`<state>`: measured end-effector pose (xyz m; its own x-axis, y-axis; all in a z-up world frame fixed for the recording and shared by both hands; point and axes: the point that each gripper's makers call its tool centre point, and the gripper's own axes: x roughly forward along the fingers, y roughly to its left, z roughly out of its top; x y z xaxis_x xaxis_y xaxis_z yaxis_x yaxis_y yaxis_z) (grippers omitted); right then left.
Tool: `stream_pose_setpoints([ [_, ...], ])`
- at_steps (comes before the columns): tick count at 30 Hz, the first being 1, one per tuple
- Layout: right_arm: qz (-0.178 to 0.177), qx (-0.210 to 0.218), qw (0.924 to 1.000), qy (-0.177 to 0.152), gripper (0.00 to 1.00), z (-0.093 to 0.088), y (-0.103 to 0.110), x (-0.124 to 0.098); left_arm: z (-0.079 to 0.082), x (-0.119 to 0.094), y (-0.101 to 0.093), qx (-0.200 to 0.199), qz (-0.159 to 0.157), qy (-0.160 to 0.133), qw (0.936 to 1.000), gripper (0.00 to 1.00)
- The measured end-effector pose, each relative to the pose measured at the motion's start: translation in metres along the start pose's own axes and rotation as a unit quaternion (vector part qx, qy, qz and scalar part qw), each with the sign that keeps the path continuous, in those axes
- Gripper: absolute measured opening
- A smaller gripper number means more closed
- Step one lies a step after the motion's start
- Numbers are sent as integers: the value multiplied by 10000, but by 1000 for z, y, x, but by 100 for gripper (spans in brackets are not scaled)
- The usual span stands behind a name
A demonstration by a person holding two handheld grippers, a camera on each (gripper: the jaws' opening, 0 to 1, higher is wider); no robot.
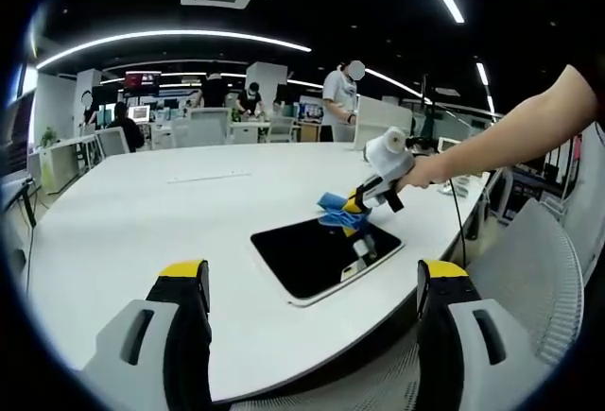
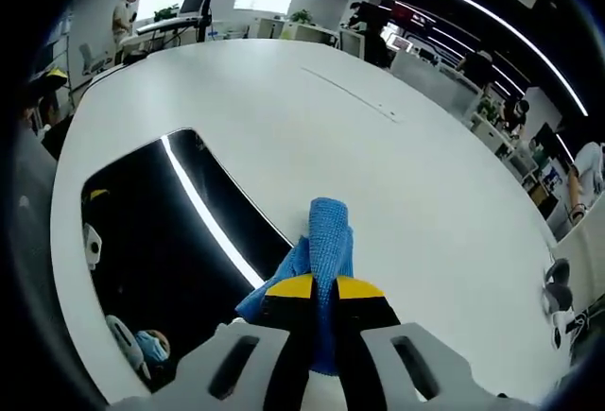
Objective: Wipe the mirror surface with the cleaning cloth until all visible marks leave the cleaned area.
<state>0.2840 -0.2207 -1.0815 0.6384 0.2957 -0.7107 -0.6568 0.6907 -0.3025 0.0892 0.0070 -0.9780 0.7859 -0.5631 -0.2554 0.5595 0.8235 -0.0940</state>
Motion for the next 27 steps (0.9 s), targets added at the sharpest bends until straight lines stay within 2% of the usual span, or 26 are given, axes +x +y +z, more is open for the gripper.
stream_pose_setpoints([
  [3, -35, 197, 9998, 4, 1, -1, 0, 0, 0, 0, 0, 1, -8, 7, 10000, 89],
  [12, -5, 283, 9996, -10, 1, 0, 0, -1, 0, 0, 0, 3, 15, -2, 10000, 89],
  [15, -13, 194, 9998, -25, 1, 0, 1, -1, 0, 0, 0, 4, 20, -4, 10000, 89],
  [18, -19, 42, 10000, -81, 1, 4, 5, -2, 0, 0, 0, 4, 20, -5, 10000, 89],
  [26, -28, 62, 9999, -134, 1, 18, 5, -9, 1, -1, 0, 4, 24, -10, 10000, 89],
  [27, 17, 188, 9997, -125, 1, 19, 6, -11, 1, -1, 0, 4, 25, -13, 10000, 89],
])
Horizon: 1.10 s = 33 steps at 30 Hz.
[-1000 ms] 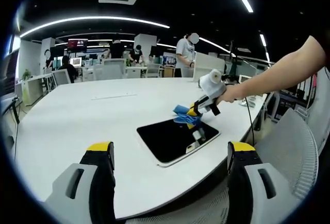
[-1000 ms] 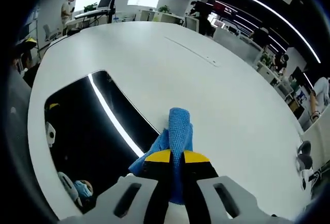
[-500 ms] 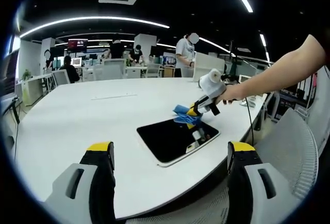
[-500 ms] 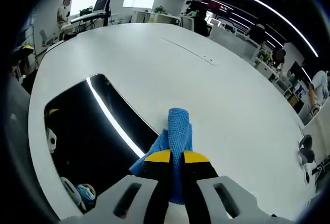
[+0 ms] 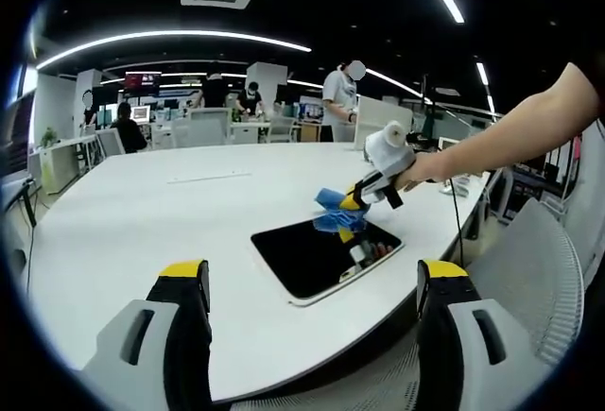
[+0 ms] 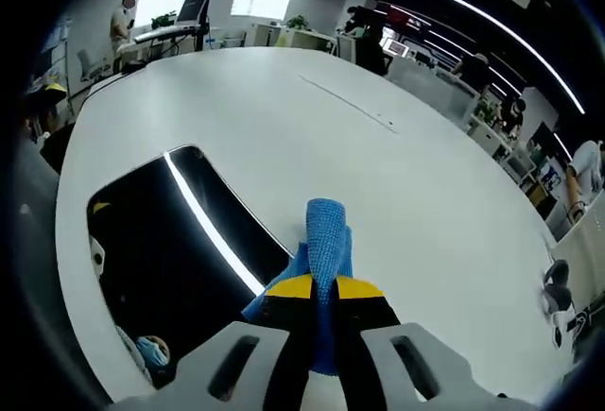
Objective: Wipe the mirror surface with the cleaning cloth until all visible marks leave the cleaned area.
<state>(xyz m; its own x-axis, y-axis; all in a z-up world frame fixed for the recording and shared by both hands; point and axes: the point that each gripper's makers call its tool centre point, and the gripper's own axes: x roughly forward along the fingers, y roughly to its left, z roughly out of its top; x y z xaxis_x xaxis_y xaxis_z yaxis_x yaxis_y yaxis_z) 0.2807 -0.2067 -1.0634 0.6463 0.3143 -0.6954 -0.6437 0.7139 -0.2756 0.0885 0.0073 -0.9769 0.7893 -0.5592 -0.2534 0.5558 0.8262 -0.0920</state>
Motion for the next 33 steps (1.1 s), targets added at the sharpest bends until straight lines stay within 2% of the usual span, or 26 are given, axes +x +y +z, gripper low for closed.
stream_pose_setpoints([
  [7, -2, 198, 9998, -55, 1, 7, -1, -13, 1, -1, 1, -1, 23, -38, 10000, 88],
  [15, -132, 347, 9989, -277, 1, 13, -15, -40, 2, -1, 1, 1, 12, -57, 10000, 88],
  [23, -374, 187, 9990, -141, 1, -9, -29, -64, 3, -1, 2, 3, 34, -104, 9999, 88],
  [33, -443, 423, 9981, -13, 1, -27, -31, -75, 4, -2, 2, 3, 36, -146, 9999, 87],
])
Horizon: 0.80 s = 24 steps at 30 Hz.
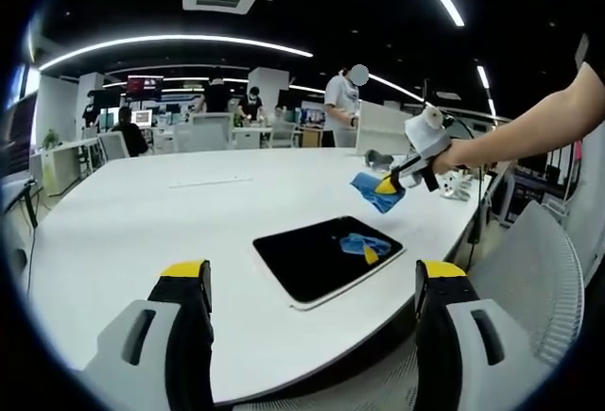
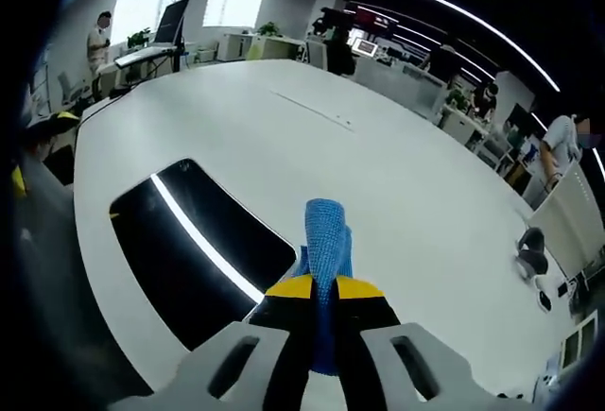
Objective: Wipe the mirror surface with the cleaning cloth until all visible marks leave the cleaned area.
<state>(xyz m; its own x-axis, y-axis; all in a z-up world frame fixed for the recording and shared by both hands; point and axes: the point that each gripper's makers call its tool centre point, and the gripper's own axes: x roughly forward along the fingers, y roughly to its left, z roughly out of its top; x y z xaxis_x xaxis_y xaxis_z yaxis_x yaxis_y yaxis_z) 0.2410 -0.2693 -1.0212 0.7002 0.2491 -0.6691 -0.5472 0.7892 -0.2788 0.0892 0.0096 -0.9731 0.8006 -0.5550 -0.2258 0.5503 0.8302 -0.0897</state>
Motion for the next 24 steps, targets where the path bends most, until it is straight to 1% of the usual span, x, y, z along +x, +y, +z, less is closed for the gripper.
stream_pose_setpoints([
  [4, -11, 106, 9999, 49, 1, -8, -1, 1, 0, 0, -1, -2, -18, 15, 10000, 87],
  [7, 40, 211, 9996, 155, 1, -20, 1, 3, -1, 0, 0, -2, -12, 18, 10000, 87],
  [10, 61, 181, 9995, 247, 1, -30, 1, 6, -1, 0, 0, -2, 0, 16, 10000, 87],
  [15, 69, 323, 9987, 385, 2, -45, 2, 13, -1, 0, 0, -2, 12, 26, 10000, 87],
  [17, 66, 281, 9985, 473, 2, -52, 3, 16, -1, 1, 0, -4, 3, 35, 10000, 87],
  [19, 27, 143, 9985, 531, 2, -57, 2, 18, -1, 0, 0, -6, 10, 31, 10000, 87],
  [24, -38, 259, 9978, 602, 2, -63, -1, 21, -1, 1, 0, -6, 22, 48, 10000, 87],
])
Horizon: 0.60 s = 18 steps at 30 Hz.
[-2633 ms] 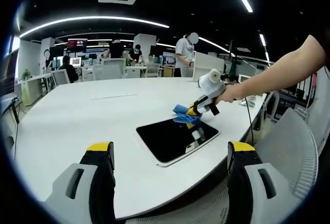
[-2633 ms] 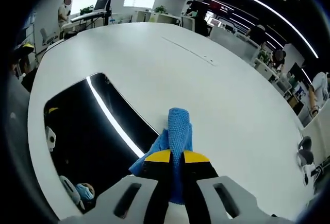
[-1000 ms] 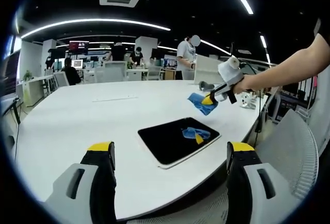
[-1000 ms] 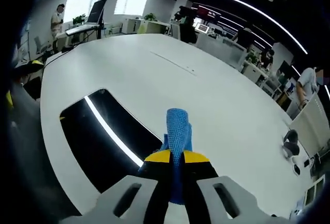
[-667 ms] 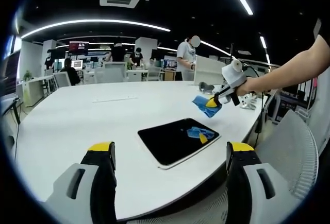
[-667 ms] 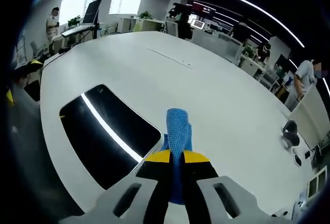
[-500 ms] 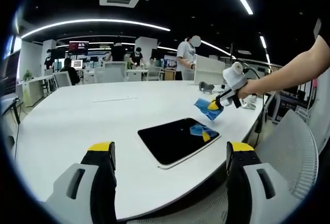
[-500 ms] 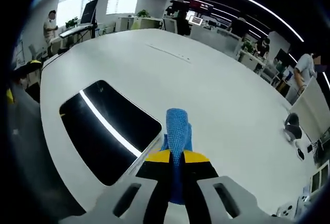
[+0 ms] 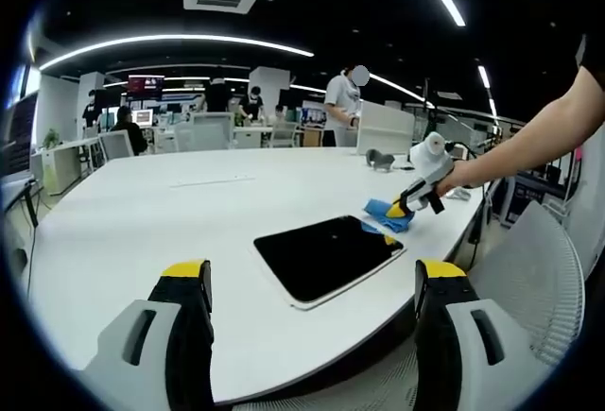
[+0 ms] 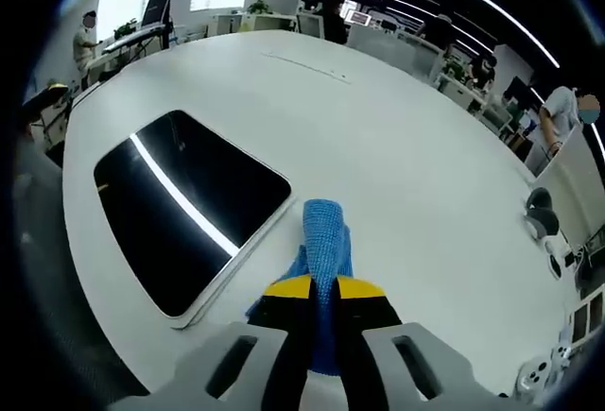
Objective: Wipe the mirror surface with the cleaning cloth until all visible marks leave the cleaned area.
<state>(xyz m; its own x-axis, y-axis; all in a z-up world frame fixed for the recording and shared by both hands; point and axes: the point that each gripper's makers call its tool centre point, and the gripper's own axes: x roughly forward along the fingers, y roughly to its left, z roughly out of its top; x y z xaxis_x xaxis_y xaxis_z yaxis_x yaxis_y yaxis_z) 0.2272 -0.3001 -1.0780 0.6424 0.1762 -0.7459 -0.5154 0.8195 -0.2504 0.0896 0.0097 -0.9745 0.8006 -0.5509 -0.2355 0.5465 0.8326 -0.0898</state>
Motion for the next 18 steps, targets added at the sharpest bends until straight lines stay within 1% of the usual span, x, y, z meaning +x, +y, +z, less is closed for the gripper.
stream_pose_setpoints([
  [3, 0, 99, 9999, 74, 3, -3, 0, 2, 0, 0, -1, 0, -21, 7, 10000, 87],
  [5, -23, 51, 9999, 162, 3, -6, 0, 3, 0, 0, -1, -2, -26, 1, 10000, 87],
  [9, -8, 48, 9998, 182, 5, -8, 1, 5, 0, 0, -1, -1, -31, -2, 10000, 87],
  [10, -41, 48, 9999, 119, 6, -7, -1, 5, 0, 0, -1, 1, -28, -4, 10000, 87],
  [12, -98, -90, 9998, -119, 8, 0, -3, 3, 0, 0, -1, 3, -27, -6, 10000, 87],
  [17, -111, 61, 9997, -221, 16, 5, -7, -1, 0, 0, -1, 5, -30, -3, 10000, 87],
  [18, -142, 31, 9995, -273, 17, 6, -9, -3, 0, 0, -1, 5, -30, -4, 10000, 87],
])
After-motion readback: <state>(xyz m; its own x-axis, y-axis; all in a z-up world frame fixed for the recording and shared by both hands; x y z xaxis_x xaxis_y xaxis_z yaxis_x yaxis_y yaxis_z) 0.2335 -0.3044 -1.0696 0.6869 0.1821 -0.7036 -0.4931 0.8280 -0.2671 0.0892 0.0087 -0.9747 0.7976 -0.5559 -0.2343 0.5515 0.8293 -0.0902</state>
